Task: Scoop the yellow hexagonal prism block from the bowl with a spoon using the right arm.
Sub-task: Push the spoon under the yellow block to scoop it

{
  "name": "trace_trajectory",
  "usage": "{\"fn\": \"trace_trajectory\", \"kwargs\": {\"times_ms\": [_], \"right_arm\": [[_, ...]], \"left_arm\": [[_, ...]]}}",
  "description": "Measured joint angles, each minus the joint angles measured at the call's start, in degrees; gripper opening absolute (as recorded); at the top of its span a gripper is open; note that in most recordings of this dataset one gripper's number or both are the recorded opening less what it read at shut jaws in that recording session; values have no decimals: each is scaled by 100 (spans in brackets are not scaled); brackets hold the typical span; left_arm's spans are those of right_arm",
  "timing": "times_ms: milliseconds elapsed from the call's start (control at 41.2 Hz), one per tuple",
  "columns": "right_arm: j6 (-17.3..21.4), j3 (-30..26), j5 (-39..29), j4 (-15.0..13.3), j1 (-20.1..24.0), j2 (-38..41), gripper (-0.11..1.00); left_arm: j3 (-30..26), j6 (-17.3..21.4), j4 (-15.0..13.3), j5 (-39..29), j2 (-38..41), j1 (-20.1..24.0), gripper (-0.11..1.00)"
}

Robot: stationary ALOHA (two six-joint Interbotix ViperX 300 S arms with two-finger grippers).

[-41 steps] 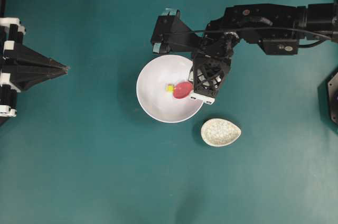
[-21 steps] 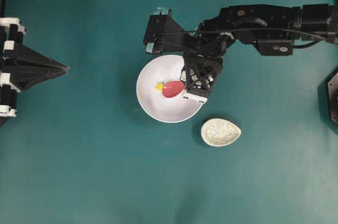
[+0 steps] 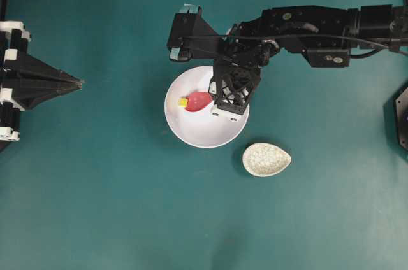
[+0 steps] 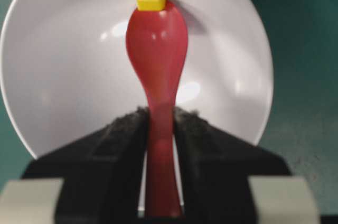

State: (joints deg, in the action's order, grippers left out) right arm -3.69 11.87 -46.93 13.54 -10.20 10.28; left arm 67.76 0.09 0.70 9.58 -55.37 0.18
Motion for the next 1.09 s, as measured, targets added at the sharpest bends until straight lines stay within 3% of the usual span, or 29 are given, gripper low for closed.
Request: {"fn": "trace_trajectory", "kwargs": {"times_ms": [1092], "right_arm": [[97,62,404,105,114,-44,23]], "left_arm": [[0,-9,0,-53,0,0,0]]}}
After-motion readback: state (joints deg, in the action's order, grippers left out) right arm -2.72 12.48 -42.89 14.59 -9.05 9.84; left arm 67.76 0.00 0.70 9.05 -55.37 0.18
